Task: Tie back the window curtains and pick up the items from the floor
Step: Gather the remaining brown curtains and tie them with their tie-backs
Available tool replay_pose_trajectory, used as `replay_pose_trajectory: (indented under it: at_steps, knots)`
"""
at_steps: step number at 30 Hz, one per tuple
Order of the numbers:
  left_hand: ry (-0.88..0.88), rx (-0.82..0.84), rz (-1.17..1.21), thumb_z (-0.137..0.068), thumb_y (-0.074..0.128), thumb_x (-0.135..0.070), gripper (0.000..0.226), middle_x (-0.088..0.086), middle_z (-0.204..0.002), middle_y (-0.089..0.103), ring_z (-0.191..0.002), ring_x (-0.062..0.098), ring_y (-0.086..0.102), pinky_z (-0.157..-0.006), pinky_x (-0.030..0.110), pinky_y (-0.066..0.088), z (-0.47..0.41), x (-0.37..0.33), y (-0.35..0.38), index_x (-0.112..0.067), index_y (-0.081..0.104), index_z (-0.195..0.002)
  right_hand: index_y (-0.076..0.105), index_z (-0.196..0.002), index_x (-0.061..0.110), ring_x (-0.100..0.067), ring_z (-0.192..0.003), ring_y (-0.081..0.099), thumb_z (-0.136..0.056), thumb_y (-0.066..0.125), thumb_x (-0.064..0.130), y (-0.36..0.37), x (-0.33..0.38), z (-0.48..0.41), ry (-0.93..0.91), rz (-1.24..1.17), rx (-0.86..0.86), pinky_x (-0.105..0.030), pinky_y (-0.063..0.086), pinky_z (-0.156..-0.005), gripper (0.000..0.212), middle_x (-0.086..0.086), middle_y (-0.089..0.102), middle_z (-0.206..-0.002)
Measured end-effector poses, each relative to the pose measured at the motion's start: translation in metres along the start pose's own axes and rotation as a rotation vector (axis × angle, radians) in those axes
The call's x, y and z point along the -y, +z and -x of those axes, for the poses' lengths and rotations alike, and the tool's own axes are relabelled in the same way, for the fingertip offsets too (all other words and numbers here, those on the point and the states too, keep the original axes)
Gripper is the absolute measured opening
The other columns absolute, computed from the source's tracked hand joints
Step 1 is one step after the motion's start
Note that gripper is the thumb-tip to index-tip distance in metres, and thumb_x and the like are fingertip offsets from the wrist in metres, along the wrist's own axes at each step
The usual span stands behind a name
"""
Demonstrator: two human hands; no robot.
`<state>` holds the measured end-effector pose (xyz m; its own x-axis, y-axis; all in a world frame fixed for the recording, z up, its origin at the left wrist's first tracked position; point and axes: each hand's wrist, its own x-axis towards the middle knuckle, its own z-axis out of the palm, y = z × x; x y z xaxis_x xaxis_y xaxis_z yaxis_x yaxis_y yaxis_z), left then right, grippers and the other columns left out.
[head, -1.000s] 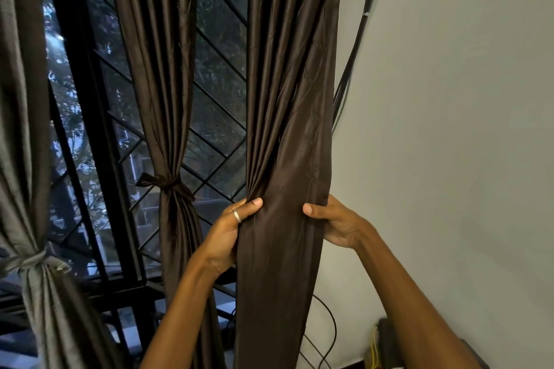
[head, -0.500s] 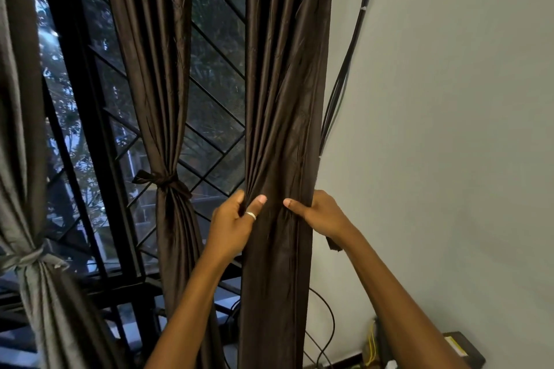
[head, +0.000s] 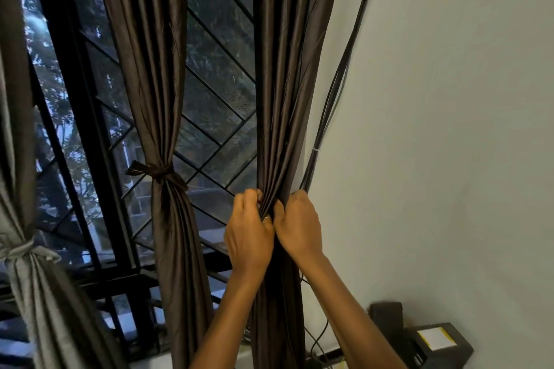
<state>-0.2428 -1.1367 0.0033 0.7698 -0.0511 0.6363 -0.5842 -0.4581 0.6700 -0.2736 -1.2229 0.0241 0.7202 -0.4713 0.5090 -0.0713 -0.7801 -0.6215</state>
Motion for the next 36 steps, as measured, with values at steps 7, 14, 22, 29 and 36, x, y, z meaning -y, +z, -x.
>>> replay_pose_trajectory:
  at_steps: [7,14,22,29,36]
  knots:
    - [0.040,0.099,0.095,-0.088,0.064,-0.006,0.034,-0.009,-0.104,0.055,-0.080,0.002,0.052,-0.061,0.013,0.035,0.005,0.004,0.002,-0.020,0.056,-0.118,0.065,-0.103,0.010,-0.018,-0.096,0.064,-0.096,0.039,0.036,0.006,-0.011,0.002,0.107,-0.432,0.214,-0.044,0.052,-0.092,0.038,-0.010,0.063,-0.106]
    - [0.147,0.383,0.307,-0.088,0.061,-0.010,0.035,-0.012,-0.108,0.048,-0.093,0.000,0.058,-0.070,0.012,0.048,0.012,0.012,-0.006,-0.026,0.053,-0.119,0.070,-0.094,0.017,-0.008,-0.084,0.071,-0.096,0.054,0.057,-0.007,-0.013,0.004,0.065,-0.565,0.186,-0.033,0.059,-0.083,0.044,-0.004,0.073,-0.091]
    - [-0.096,0.306,0.457,-0.097,0.062,-0.024,0.049,-0.023,-0.124,0.047,-0.110,-0.019,0.049,-0.079,0.006,0.047,-0.004,0.018,-0.020,-0.038,0.041,-0.139,0.070,-0.115,0.032,-0.006,-0.107,0.069,-0.106,0.046,0.038,-0.006,-0.019,0.000,0.144,-0.674,0.282,-0.030,0.051,-0.101,0.026,0.007,0.075,-0.112]
    - [-0.139,0.371,0.500,-0.094,0.067,-0.018,0.025,-0.011,-0.101,0.070,-0.091,0.001,0.069,-0.074,0.016,0.055,-0.020,0.014,-0.022,-0.023,0.057,-0.116,0.057,-0.112,0.019,-0.012,-0.096,0.062,-0.105,0.038,0.047,-0.017,-0.020,-0.002,-0.078,-0.120,0.164,-0.028,0.052,-0.083,0.035,0.001,0.056,-0.113]
    - [-0.097,0.354,0.421,-0.094,0.067,-0.022,0.018,-0.008,-0.091,0.071,-0.077,0.002,0.069,-0.067,0.024,0.058,-0.014,0.009,-0.016,-0.024,0.057,-0.109,0.062,-0.096,0.012,-0.022,-0.081,0.063,-0.101,0.024,0.059,-0.022,-0.024,0.004,-0.095,0.191,0.085,-0.034,0.051,-0.069,0.060,-0.005,0.062,-0.096]
